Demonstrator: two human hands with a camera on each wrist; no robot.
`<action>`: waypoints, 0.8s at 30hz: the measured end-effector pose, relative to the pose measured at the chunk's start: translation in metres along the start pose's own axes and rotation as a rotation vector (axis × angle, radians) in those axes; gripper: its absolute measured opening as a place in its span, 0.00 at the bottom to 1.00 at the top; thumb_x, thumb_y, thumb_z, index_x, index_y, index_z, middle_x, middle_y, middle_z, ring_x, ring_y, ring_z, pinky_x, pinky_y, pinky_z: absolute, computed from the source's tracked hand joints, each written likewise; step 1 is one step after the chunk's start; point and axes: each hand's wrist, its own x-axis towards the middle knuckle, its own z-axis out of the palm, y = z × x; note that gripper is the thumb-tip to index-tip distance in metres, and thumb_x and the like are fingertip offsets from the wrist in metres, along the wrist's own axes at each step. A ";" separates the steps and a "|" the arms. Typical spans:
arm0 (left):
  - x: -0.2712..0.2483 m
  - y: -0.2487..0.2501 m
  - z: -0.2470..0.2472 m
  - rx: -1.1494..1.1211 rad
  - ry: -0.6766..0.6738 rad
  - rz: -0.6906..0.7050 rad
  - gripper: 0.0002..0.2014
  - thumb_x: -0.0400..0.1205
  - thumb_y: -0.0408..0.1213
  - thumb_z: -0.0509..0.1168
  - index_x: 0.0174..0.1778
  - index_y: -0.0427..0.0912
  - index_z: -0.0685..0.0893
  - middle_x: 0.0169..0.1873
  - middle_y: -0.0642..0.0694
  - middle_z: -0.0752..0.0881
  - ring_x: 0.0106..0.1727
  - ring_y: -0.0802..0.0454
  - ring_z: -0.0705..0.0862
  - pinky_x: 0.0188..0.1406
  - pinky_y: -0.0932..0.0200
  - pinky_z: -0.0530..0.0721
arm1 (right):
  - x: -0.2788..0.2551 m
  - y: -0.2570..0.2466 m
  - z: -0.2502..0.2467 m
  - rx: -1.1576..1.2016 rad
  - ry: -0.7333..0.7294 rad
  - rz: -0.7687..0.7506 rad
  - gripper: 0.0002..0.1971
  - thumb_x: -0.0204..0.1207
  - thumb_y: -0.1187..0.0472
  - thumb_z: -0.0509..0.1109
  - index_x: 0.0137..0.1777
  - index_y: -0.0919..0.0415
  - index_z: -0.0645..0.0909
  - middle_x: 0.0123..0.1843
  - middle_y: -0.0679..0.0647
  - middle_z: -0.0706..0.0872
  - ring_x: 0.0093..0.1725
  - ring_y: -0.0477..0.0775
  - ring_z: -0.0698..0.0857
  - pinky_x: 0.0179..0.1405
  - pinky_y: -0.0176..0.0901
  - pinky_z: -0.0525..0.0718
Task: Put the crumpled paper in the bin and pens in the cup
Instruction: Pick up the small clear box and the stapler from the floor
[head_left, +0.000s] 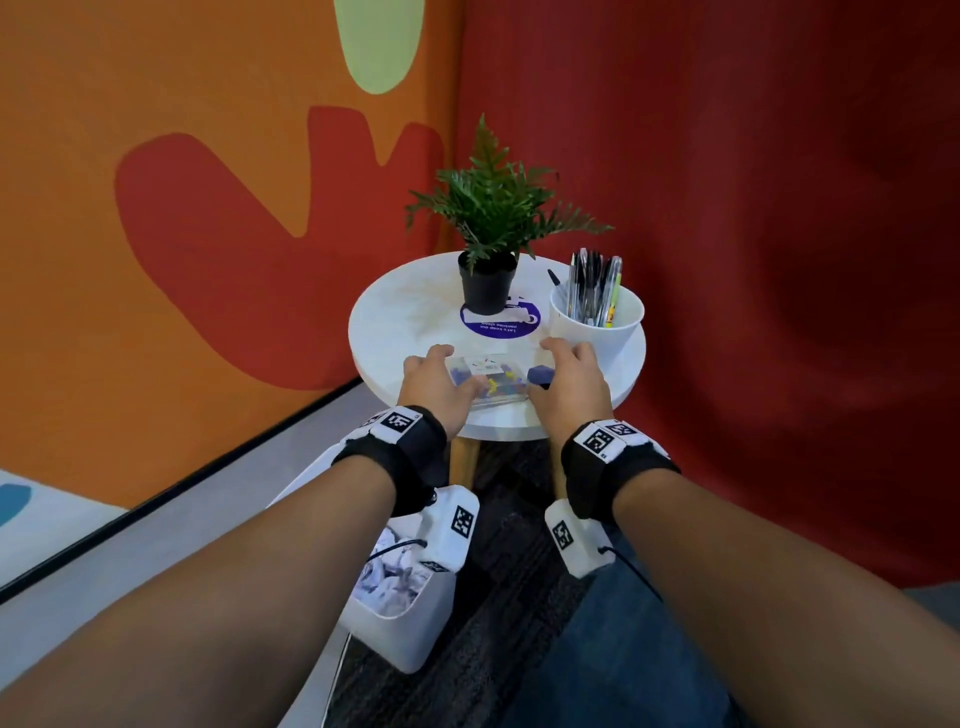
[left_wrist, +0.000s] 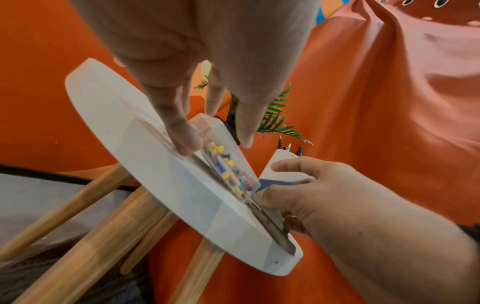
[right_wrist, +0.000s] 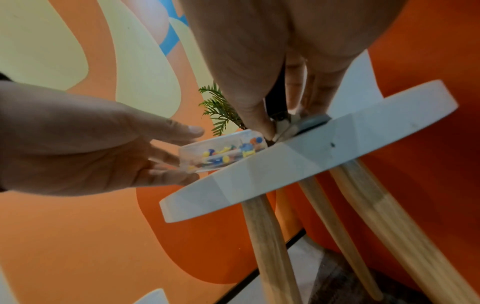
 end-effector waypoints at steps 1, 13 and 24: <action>0.001 0.001 -0.001 0.025 -0.009 0.008 0.30 0.80 0.48 0.69 0.77 0.46 0.68 0.71 0.39 0.70 0.65 0.41 0.79 0.63 0.56 0.75 | -0.001 -0.001 0.002 0.036 0.012 -0.005 0.26 0.75 0.63 0.72 0.72 0.53 0.73 0.62 0.56 0.75 0.57 0.63 0.82 0.59 0.52 0.82; 0.017 -0.006 0.004 0.253 -0.020 0.108 0.18 0.81 0.38 0.66 0.67 0.55 0.79 0.61 0.42 0.78 0.58 0.43 0.80 0.51 0.58 0.75 | 0.003 0.008 0.016 0.042 0.145 -0.097 0.12 0.79 0.61 0.65 0.60 0.53 0.73 0.60 0.54 0.77 0.58 0.61 0.78 0.50 0.53 0.82; 0.013 -0.014 0.013 0.200 0.031 0.113 0.19 0.81 0.36 0.66 0.67 0.56 0.78 0.57 0.44 0.78 0.54 0.44 0.81 0.51 0.58 0.76 | -0.011 0.030 0.034 0.305 0.236 -0.216 0.19 0.76 0.71 0.62 0.65 0.55 0.74 0.58 0.53 0.78 0.54 0.58 0.79 0.57 0.53 0.79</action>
